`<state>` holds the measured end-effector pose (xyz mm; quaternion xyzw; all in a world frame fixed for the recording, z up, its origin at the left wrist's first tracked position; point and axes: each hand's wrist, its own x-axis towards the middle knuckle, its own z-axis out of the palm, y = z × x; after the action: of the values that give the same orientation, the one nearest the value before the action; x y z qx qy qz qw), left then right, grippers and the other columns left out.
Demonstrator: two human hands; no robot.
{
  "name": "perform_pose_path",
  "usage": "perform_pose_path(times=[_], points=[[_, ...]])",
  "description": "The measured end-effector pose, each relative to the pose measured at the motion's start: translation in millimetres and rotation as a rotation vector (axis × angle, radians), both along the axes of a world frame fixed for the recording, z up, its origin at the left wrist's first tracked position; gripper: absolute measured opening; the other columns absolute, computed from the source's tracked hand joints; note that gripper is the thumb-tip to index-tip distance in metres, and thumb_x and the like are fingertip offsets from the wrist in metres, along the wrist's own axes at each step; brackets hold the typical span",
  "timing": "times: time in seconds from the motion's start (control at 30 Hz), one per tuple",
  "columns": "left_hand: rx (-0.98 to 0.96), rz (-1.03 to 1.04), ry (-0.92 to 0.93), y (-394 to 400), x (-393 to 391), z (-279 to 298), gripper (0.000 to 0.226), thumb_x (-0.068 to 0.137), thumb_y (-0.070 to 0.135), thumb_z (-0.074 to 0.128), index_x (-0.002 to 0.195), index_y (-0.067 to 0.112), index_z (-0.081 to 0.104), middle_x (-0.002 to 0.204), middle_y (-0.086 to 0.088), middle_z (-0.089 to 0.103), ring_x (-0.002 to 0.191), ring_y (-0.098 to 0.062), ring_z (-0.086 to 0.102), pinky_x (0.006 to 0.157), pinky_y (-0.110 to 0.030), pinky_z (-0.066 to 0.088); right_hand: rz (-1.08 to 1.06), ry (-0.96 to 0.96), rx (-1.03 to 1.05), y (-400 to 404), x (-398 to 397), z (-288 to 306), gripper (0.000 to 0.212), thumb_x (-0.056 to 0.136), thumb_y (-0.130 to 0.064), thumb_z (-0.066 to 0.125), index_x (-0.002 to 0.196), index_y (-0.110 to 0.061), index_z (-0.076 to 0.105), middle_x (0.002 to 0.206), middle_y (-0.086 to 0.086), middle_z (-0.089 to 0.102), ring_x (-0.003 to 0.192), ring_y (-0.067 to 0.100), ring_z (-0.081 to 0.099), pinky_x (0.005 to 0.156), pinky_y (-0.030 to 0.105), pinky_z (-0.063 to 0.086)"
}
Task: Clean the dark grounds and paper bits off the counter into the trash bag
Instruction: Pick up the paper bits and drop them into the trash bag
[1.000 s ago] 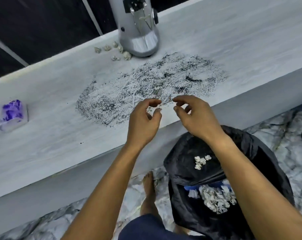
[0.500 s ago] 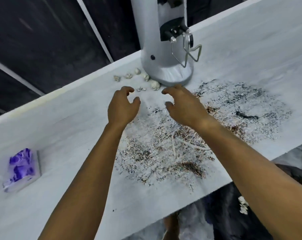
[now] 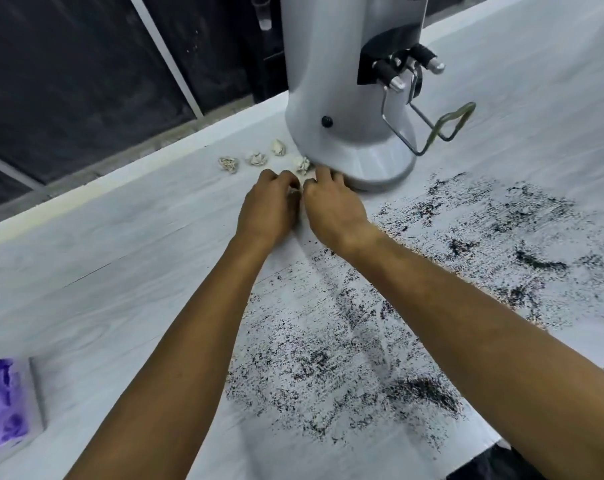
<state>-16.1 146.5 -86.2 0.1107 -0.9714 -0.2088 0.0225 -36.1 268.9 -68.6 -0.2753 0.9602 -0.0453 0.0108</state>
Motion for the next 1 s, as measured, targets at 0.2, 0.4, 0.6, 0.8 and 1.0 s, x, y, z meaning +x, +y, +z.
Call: perform_pose_path(times=[0.2,0.4,0.6,0.8,1.0], points=[[0.071,0.012,0.045,-12,8,-1,0.023,0.095,0.009,0.053,0.110,0.016,0.069,0.113,-0.009,0.060,0.103,-0.027,0.060,0.083,-0.024,0.040,-0.001,-0.027,-0.065,6,1,16,0.036,0.087,0.009,0.046,0.119,0.000,0.059,0.124,0.023,0.055,0.108,0.038,0.059,0.085,0.041,0.049],[0.183,0.039,0.188,26,24,38,0.024,0.096,0.006,0.056,0.108,0.019,0.072,0.111,0.000,0.065,0.091,-0.009,0.059,0.076,-0.015,0.039,-0.105,-0.089,-0.505,48,3,38,0.031,0.088,0.000,0.056,0.113,-0.010,0.070,0.116,0.012,0.061,0.099,0.028,0.063,0.088,0.038,0.053],[0.384,-0.037,0.340,127,67,68,0.017,0.096,0.018,0.059,0.109,0.022,0.069,0.109,0.006,0.064,0.092,-0.006,0.060,0.083,-0.022,0.049,-0.215,-0.101,-0.710,151,54,70,0.022,0.092,-0.012,0.060,0.111,-0.012,0.072,0.113,0.005,0.067,0.092,0.014,0.064,0.080,0.016,0.046],[0.588,-0.051,0.287,248,138,65,0.016,0.092,0.028,0.060,0.102,0.031,0.071,0.106,0.016,0.063,0.087,0.003,0.063,0.074,-0.016,0.049,-0.374,-0.224,-0.727,280,125,59,0.021,0.091,-0.022,0.061,0.110,-0.019,0.071,0.112,-0.004,0.066,0.087,0.010,0.064,0.064,0.002,0.036],[0.664,-0.090,0.087,358,215,6,0.018,0.088,0.021,0.063,0.100,0.029,0.074,0.104,0.017,0.065,0.087,0.002,0.063,0.075,-0.016,0.049,-0.478,-0.320,-0.633,396,195,5,0.016,0.089,-0.024,0.064,0.102,-0.020,0.073,0.097,-0.008,0.069,0.078,-0.002,0.059,0.062,-0.006,0.033]])
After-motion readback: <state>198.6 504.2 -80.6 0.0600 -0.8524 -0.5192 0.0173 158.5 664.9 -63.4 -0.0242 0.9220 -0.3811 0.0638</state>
